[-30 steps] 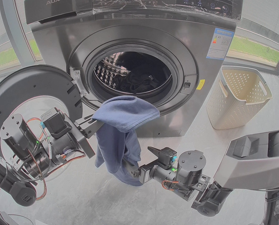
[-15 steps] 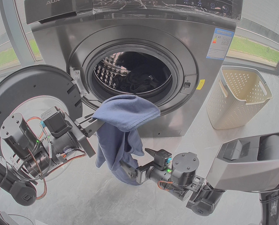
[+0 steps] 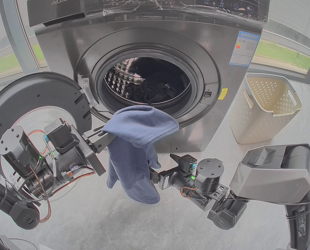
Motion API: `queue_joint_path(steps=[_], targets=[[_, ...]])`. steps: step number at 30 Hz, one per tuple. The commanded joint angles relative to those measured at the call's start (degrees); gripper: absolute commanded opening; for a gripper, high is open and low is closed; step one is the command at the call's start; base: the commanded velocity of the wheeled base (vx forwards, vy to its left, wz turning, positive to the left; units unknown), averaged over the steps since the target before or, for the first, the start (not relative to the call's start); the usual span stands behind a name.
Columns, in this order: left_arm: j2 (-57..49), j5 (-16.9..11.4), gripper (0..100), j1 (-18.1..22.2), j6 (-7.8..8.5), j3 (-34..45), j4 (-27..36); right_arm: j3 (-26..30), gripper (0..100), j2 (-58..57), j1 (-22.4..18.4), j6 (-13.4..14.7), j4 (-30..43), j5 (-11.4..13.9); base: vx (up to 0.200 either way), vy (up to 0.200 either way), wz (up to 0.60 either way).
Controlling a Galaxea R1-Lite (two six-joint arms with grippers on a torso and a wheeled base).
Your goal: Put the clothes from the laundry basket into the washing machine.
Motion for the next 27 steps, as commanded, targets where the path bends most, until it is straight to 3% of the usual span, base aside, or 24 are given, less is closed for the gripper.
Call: queue_joint_path(steps=[1, 4, 14, 15, 20, 27], targets=[[-0.49, -0.01, 0, -0.06, -0.12, 0.07, -0.01, -1.19, 100, 1.62, 0.61, -0.49, -0.06, 0.64, 0.000, 0.000, 0.00], [-0.40, -0.01, 0, -0.06, -0.12, 0.07, -0.01, -1.27, 100, 1.88, 1.31, -0.84, -0.06, 2.05, 0.000, 0.000, 0.00], [-0.40, -0.01, 0, 0.03, -0.12, 0.07, -0.01, -5.58, 100, 3.29, 1.66, -1.19, -0.06, 3.02, 0.000, 0.000, 0.00], [-0.40, -0.01, 0, 0.12, -0.12, 0.07, -0.01, -5.58, 0, 3.29, 1.66, -1.19, -0.06, 3.02, 0.000, 0.000, 0.00], [-0.05, -0.01, 0, 0.47, -0.12, 0.25, -0.01, -3.38, 0, 0.13, 1.13, -1.02, -0.14, 2.84, 0.000, 0.000, 0.00], [0.04, -0.01, 0, 0.56, -0.83, 0.34, -0.01, 6.29, 0, -11.65, -2.38, -0.84, -0.06, 2.67, 0.000, 0.000, 0.00]])
